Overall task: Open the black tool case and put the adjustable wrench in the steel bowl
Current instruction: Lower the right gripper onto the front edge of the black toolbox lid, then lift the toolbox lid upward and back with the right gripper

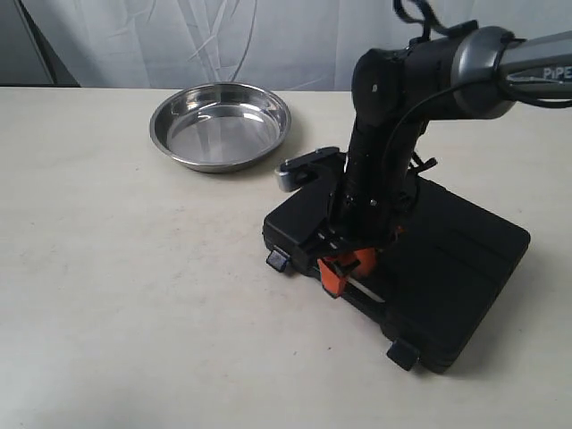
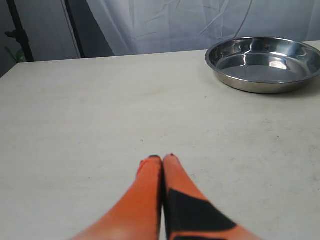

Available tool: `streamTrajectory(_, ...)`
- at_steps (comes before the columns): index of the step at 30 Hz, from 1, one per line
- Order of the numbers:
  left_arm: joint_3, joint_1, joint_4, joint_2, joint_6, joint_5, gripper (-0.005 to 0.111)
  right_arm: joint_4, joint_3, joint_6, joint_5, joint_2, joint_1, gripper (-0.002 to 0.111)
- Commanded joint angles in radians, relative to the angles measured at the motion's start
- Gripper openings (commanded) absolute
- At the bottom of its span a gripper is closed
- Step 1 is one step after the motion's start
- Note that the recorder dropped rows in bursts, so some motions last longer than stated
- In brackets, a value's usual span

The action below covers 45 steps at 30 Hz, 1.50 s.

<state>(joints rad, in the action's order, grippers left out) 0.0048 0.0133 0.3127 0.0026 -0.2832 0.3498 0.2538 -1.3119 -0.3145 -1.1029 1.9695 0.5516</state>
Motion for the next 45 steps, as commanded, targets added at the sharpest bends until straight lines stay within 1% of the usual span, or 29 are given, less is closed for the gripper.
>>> streamTrajectory(1,-0.005,0.004,0.007,-0.003,-0.002,-0.011,0.0,0.014,0.009,0.005,-0.009,-0.017,0.039,0.05)
streamTrajectory(5,-0.005,0.004,0.007,-0.003,-0.002,-0.011,0.0,-0.06,0.009,0.08,0.052,-0.017,0.06,0.05)
streamTrajectory(10,-0.005,0.004,0.007,-0.003,-0.002,-0.011,0.0,-0.115,0.009,0.161,0.067,-0.017,0.06,0.05)
streamTrajectory(18,-0.005,0.004,0.007,-0.003,-0.002,-0.011,0.0,-0.132,0.009,0.177,0.093,0.044,0.06,0.05)
streamTrajectory(19,-0.005,0.004,0.007,-0.003,-0.002,-0.011,0.0,-0.132,0.009,0.177,0.093,0.046,0.06,0.048)
streamTrajectory(21,-0.005,0.004,0.007,-0.003,-0.002,-0.011,0.0,-0.129,0.009,0.177,0.093,0.046,0.06,0.039)
streamTrajectory(26,-0.005,0.004,0.007,-0.003,-0.002,-0.011,0.0,-0.116,0.009,0.177,0.088,0.046,0.06,-0.001)
streamTrajectory(28,-0.005,0.004,0.007,-0.003,-0.002,-0.011,0.0,-0.112,0.009,0.177,0.086,0.046,0.06,0.001)
streamTrajectory(33,-0.005,0.004,0.007,-0.003,-0.002,-0.011,0.0,-0.112,0.009,0.175,0.045,0.021,0.06,0.0)
streamTrajectory(42,-0.005,0.004,0.007,-0.003,-0.002,-0.011,0.0,-0.112,0.009,0.175,0.041,-0.221,0.06,0.0)
streamTrajectory(45,-0.005,0.004,0.007,-0.003,-0.002,-0.011,0.0,-0.156,0.009,0.175,0.041,-0.309,0.058,-0.001)
